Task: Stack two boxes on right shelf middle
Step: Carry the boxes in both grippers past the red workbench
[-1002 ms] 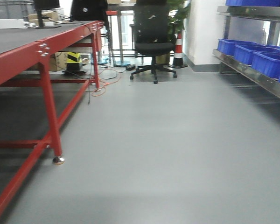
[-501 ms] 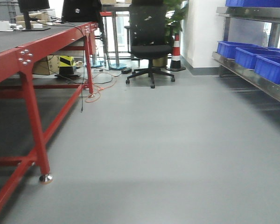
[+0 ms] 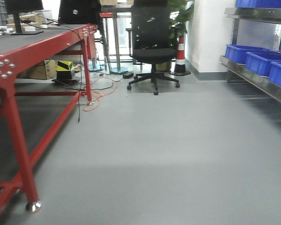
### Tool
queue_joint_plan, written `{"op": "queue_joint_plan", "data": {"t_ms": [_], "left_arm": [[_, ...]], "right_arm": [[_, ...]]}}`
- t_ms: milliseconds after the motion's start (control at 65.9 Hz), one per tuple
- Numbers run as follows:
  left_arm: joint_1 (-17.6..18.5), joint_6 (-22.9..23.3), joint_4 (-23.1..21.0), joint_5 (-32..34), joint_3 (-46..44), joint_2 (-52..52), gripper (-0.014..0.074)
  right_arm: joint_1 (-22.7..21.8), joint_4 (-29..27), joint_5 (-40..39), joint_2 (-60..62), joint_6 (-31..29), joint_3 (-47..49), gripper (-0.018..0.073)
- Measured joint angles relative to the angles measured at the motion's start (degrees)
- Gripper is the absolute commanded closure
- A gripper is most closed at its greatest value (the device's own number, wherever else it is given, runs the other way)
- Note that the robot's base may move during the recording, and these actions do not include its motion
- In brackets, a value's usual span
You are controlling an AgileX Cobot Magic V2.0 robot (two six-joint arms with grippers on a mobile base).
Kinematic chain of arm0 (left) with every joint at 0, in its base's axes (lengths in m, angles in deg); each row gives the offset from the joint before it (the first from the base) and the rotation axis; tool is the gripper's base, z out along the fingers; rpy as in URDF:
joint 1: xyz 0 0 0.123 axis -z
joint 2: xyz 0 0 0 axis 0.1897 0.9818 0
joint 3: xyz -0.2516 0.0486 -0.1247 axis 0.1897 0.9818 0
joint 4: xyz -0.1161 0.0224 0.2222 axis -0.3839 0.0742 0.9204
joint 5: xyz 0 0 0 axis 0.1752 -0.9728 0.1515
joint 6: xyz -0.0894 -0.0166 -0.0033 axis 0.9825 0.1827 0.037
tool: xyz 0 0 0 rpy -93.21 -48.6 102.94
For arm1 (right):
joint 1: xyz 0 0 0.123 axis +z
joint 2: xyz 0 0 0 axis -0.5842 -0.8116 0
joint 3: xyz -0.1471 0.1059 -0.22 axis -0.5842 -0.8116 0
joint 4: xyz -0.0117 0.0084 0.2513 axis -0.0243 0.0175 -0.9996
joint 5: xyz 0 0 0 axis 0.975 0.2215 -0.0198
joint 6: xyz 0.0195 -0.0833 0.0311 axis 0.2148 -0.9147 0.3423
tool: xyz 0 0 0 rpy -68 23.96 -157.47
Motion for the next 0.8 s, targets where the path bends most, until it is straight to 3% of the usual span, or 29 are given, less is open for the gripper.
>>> {"op": "queue_joint_plan", "data": {"t_ms": [805], "left_arm": [[0.0, 0.0, 0.0, 0.93, 0.0, 0.0, 0.0708]], "right_arm": [[0.0, 0.0, -0.27, 0.0, -0.12, 0.0, 0.0713]]}}
